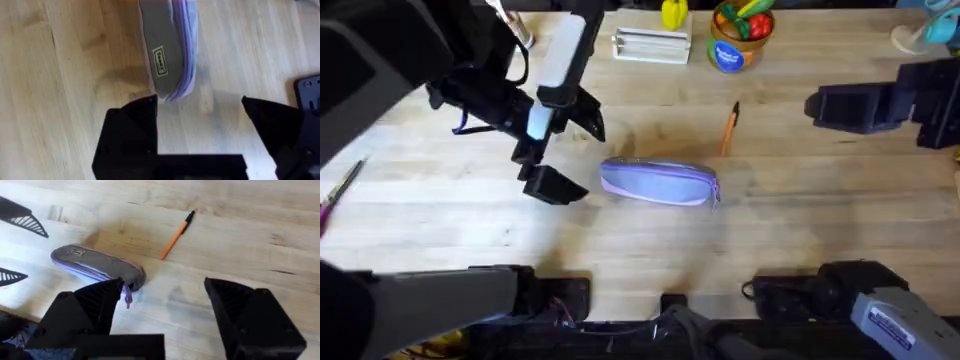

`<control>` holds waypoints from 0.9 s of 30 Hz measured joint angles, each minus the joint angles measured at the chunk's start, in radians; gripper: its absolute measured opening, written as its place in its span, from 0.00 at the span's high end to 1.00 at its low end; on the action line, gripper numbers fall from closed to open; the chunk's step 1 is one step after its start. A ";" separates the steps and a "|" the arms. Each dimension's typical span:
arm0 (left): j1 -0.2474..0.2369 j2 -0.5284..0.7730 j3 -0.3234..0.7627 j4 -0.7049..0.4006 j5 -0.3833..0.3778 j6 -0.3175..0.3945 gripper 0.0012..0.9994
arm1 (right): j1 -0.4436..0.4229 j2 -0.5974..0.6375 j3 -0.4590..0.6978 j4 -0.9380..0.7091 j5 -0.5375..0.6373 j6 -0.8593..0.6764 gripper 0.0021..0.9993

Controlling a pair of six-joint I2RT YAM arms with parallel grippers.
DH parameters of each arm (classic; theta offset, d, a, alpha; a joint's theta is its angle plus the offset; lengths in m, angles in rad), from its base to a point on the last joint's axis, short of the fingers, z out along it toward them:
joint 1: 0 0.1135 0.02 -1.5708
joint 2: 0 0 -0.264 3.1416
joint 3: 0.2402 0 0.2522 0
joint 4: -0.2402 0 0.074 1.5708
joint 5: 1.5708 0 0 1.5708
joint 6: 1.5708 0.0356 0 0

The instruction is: Unzip the bag, pick up the pens from the table one at a time and place them inside, then zip the bag closed.

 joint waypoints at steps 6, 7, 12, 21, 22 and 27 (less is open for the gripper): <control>0.000 0.128 0.000 0.049 0.065 0.032 0.01 | 0.000 0.000 0.000 0.012 0.000 0.000 0.00; 0.000 0.142 0.000 0.056 0.078 0.035 0.01 | 0.000 0.000 0.000 0.015 0.000 0.000 0.00; 0.000 0.202 0.000 0.075 0.143 0.041 0.01 | 0.000 0.000 0.000 0.020 0.000 0.000 0.00; 0.000 0.216 0.000 0.075 0.181 0.044 0.01 | 0.000 0.000 0.000 0.020 0.000 0.000 0.00; 0.000 0.216 0.000 0.070 0.187 0.044 0.01 | 0.000 0.000 0.000 0.020 0.000 0.000 0.00; 0.000 0.217 0.000 0.059 0.201 0.044 0.01 | 0.000 0.000 0.000 0.028 0.000 0.000 0.00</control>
